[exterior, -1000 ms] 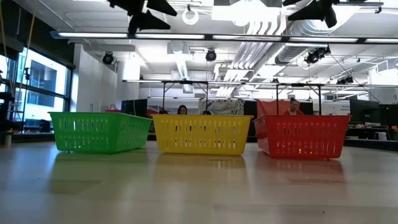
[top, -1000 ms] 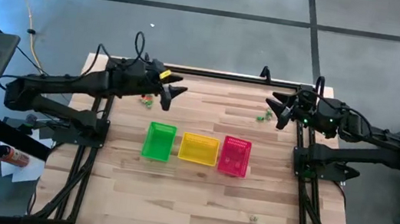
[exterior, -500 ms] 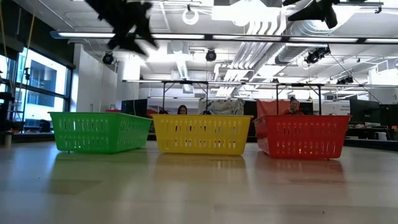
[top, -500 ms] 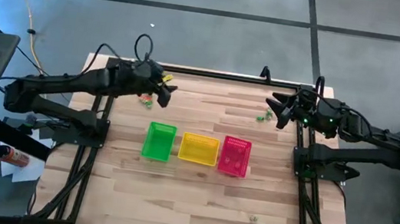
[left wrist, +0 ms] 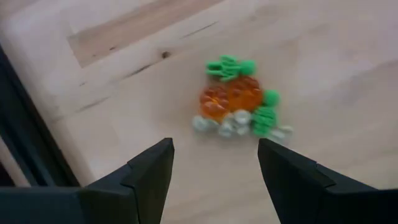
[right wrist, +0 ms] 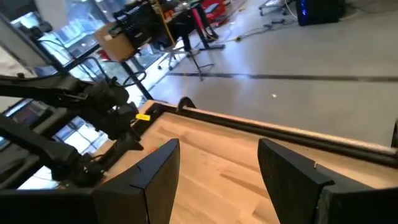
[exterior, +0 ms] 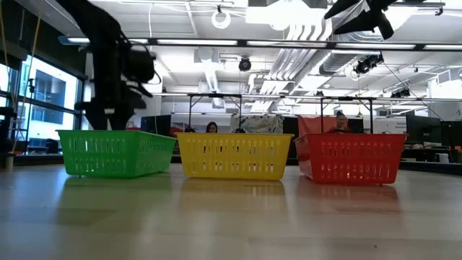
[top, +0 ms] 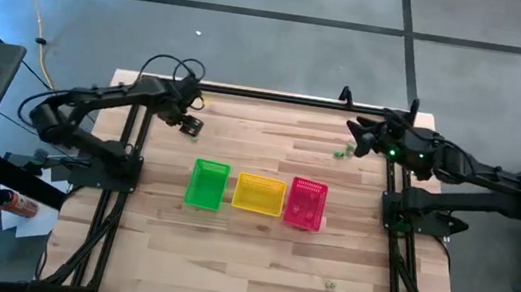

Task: Sort Halloween decoration
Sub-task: Put the orange pumpkin toy into the red basket

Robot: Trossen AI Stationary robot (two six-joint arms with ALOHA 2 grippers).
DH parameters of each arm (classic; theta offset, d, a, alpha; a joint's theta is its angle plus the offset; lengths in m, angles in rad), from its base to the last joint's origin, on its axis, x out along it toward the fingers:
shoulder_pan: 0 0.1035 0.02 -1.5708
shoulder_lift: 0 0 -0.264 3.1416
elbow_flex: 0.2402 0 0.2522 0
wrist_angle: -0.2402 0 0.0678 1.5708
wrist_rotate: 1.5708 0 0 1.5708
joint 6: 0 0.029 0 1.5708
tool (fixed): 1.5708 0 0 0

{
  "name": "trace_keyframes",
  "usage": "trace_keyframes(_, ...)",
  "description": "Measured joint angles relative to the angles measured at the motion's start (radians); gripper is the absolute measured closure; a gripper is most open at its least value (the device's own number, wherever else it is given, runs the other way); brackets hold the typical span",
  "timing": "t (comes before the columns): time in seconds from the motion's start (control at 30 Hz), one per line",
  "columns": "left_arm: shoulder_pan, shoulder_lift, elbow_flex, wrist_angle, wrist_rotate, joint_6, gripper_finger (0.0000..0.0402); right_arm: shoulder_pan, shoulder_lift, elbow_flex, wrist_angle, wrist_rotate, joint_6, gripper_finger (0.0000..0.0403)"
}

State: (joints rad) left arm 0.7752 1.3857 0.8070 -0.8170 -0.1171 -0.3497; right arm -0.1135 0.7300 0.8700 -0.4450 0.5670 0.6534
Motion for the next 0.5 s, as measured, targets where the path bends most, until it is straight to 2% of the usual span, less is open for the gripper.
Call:
trace_keyframes(0.2, 0.045, 0.099, -0.003, 0.112, 0.009, 0.029, 0.0179, 0.000, 0.077, 0.000, 0.000, -0.017, 0.047, 0.0190)
trace_keyframes(0.5, 0.050, 0.152, -0.003, 0.120, 0.003, -0.008, 0.0179, 0.000, 0.145, 0.000, -0.011, -0.044, -0.029, 0.0190)
